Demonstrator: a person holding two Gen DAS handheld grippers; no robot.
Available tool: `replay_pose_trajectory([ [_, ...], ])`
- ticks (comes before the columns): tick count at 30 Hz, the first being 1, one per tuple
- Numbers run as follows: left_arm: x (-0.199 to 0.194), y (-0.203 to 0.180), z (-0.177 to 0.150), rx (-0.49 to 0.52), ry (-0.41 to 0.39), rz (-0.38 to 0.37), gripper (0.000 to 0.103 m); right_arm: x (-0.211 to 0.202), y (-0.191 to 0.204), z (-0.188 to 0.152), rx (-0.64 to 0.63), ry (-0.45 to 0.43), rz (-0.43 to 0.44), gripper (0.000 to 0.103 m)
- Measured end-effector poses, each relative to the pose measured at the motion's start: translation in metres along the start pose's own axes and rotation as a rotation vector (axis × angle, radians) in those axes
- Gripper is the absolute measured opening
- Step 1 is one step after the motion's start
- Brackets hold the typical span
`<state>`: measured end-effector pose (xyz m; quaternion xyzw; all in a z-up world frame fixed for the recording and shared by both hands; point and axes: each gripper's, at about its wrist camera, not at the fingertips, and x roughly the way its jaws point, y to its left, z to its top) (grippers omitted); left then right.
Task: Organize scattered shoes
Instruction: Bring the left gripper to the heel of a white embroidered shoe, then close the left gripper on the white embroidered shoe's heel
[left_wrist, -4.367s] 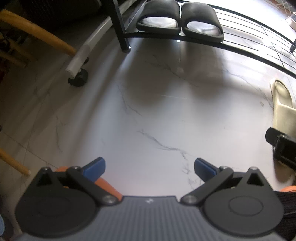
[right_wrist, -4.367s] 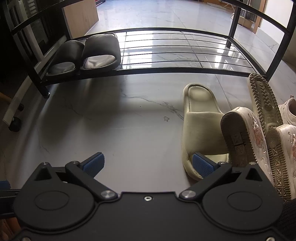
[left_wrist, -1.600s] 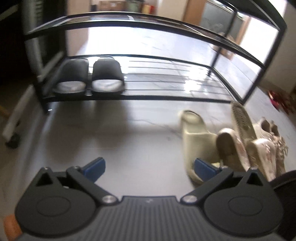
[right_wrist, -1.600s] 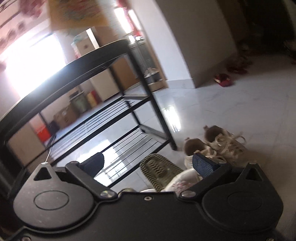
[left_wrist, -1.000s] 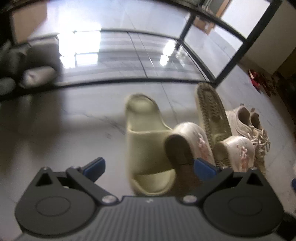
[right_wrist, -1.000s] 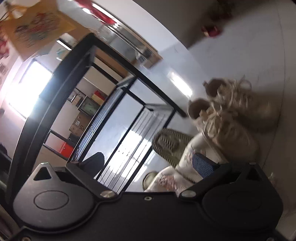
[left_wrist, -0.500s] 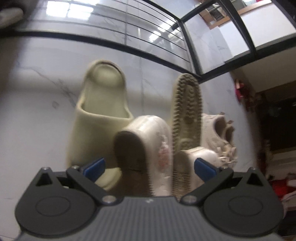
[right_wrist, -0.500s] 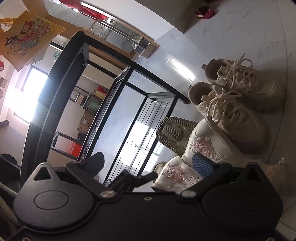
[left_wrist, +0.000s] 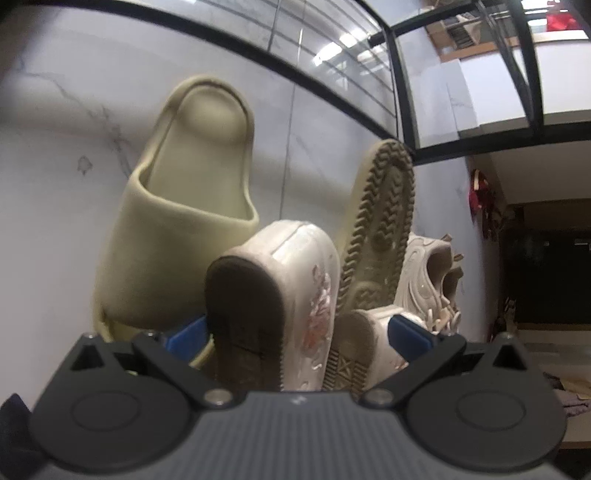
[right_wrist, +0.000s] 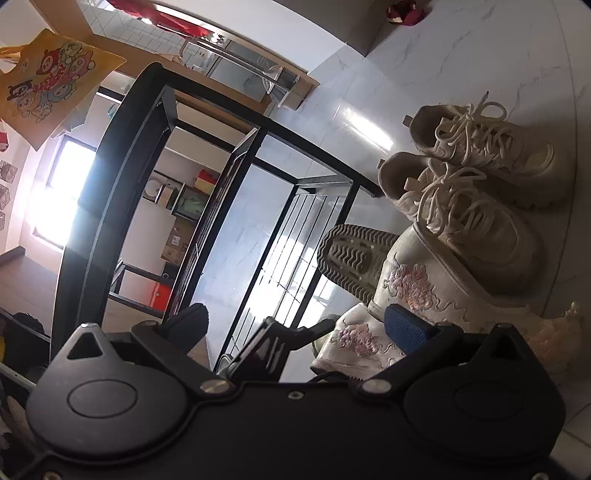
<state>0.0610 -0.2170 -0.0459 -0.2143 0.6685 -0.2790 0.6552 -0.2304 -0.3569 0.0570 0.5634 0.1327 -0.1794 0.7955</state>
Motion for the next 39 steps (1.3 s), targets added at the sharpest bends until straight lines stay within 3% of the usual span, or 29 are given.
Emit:
replay_pose_trajectory([
  [26, 0.016, -0.005, 0.002, 0.054, 0.043, 0.050, 0.099, 0.002, -0.008, 0.001, 0.060, 0.025, 0.019, 0.103],
  [28, 0.015, -0.005, 0.002, 0.059, 0.042, 0.061, 0.094, 0.002, -0.008, 0.001, 0.062, 0.025, 0.019, 0.103],
  [33, 0.008, -0.001, 0.000, 0.093, 0.029, 0.129, 0.065, 0.002, -0.008, 0.000, 0.068, 0.024, 0.018, 0.103],
  [39, 0.006, 0.000, -0.003, 0.109, 0.016, 0.134, 0.061, 0.002, -0.009, 0.001, 0.074, 0.027, 0.017, 0.103],
])
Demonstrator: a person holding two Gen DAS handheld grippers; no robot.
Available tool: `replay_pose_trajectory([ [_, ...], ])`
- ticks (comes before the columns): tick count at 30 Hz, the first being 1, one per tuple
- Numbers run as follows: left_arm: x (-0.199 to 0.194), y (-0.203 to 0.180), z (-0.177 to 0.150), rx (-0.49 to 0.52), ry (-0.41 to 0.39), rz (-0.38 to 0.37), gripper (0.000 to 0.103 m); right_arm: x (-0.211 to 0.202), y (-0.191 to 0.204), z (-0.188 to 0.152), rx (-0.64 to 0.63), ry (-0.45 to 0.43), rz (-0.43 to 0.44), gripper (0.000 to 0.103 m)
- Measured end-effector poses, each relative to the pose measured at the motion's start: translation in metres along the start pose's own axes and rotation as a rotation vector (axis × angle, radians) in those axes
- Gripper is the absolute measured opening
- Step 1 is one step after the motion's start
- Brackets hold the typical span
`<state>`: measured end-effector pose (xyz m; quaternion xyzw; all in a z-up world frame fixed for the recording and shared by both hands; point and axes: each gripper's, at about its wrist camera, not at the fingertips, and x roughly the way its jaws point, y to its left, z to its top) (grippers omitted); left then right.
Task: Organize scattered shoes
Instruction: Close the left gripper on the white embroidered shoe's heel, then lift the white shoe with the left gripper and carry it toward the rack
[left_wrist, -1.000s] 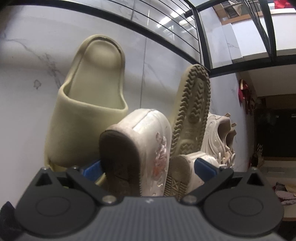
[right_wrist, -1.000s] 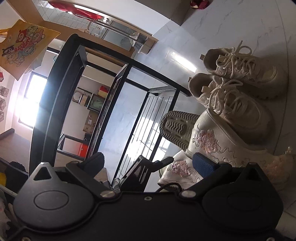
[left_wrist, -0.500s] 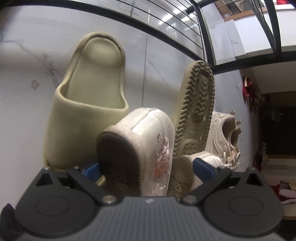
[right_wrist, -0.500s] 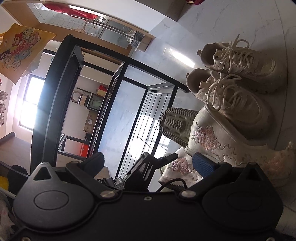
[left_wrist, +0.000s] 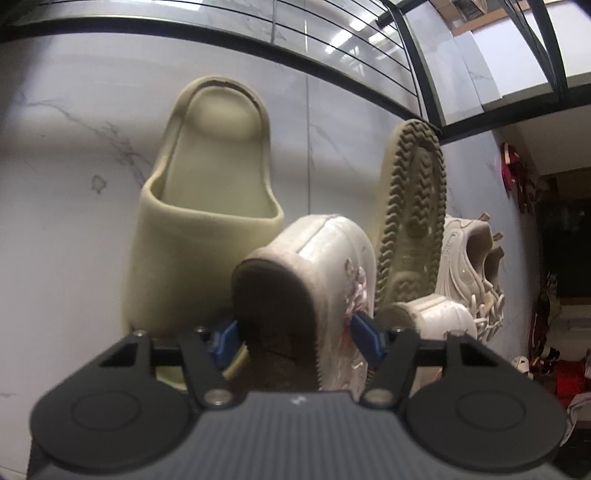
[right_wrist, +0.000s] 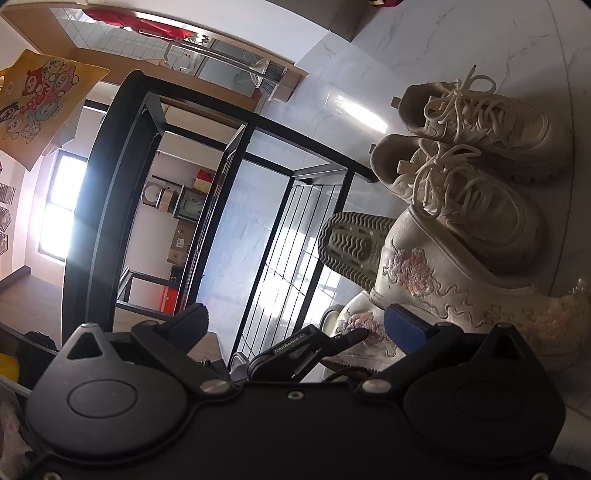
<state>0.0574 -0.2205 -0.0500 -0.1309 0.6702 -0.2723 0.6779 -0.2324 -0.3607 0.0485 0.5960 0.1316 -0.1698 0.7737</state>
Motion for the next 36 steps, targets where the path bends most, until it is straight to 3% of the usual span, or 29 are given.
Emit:
replay_pose_trajectory([
  [7, -0.014, -0.004, -0.001, 0.090, -0.074, -0.061, 0.052, 0.001, 0.000, -0.001, 0.005, 0.001, 0.000, 0.103],
  [20, -0.046, -0.014, -0.010, 0.163, -0.182, -0.011, 0.050, 0.003, -0.001, 0.001, 0.007, 0.010, -0.016, 0.103],
  [29, -0.103, 0.025, -0.007, 0.071, -0.313, -0.017, 0.049, 0.004, 0.000, 0.000, 0.007, 0.013, -0.028, 0.103],
  [36, -0.172, 0.072, -0.018, 0.028, -0.447, 0.017, 0.049, 0.002, 0.001, 0.000, 0.001, 0.000, -0.035, 0.103],
])
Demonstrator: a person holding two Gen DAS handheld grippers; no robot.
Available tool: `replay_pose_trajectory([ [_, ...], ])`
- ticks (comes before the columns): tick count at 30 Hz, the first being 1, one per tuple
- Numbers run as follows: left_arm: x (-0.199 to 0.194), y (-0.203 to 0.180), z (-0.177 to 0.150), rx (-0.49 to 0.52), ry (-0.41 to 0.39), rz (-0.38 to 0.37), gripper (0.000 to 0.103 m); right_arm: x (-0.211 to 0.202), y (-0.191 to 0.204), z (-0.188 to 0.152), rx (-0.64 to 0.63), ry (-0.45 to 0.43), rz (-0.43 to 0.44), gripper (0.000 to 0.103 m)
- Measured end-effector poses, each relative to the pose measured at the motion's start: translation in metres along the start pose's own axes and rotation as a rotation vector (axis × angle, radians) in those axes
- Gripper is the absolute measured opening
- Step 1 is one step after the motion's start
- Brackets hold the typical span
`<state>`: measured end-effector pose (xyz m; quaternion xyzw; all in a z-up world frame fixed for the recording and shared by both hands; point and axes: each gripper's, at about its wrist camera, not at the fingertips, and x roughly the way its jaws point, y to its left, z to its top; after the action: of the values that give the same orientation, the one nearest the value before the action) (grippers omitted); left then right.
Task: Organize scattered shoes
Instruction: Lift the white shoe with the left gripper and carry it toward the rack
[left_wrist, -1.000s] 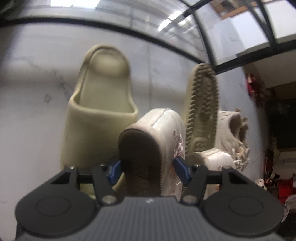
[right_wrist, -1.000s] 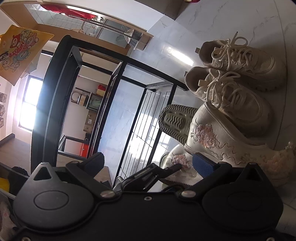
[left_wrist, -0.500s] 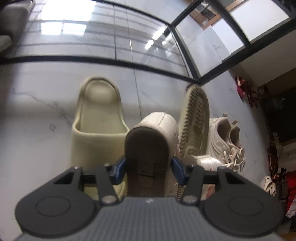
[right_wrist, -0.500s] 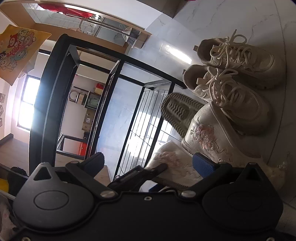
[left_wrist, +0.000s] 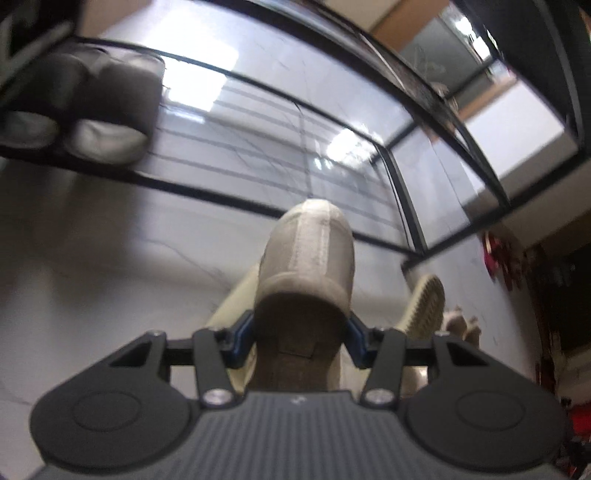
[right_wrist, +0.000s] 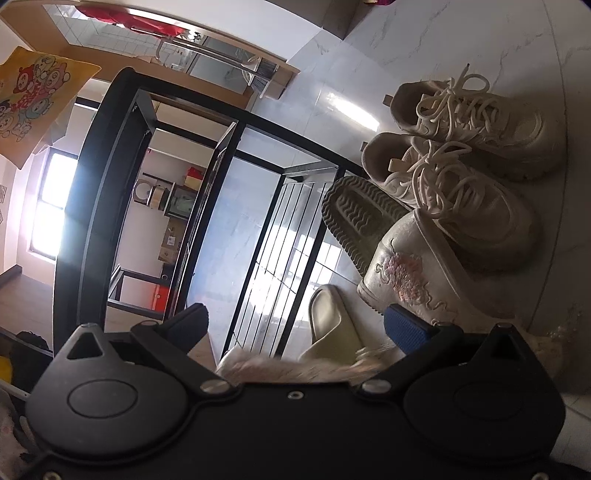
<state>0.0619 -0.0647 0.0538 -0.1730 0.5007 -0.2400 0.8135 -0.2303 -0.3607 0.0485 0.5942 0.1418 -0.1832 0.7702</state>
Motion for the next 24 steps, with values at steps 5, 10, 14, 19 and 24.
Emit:
replay_pose_trajectory([
  [5, -0.053, 0.033, 0.000, 0.008, -0.071, 0.048, 0.049, 0.000, 0.000, 0.001, 0.004, -0.001, -0.008, 0.103],
  [10, -0.119, 0.075, -0.021, -0.023, -0.132, 0.174, 0.049, -0.001, 0.000, 0.001, 0.006, -0.003, -0.015, 0.103],
  [14, -0.145, 0.110, -0.038, -0.064, -0.087, 0.285, 0.048, -0.001, 0.000, 0.001, 0.007, -0.004, -0.021, 0.103],
  [19, -0.148, 0.149, -0.038, -0.152, -0.066, 0.338, 0.048, -0.002, 0.000, 0.002, 0.008, -0.006, -0.029, 0.103],
  [24, -0.128, 0.163, -0.019, -0.180, -0.114, 0.378, 0.048, -0.001, 0.002, 0.001, 0.006, -0.009, -0.036, 0.103],
])
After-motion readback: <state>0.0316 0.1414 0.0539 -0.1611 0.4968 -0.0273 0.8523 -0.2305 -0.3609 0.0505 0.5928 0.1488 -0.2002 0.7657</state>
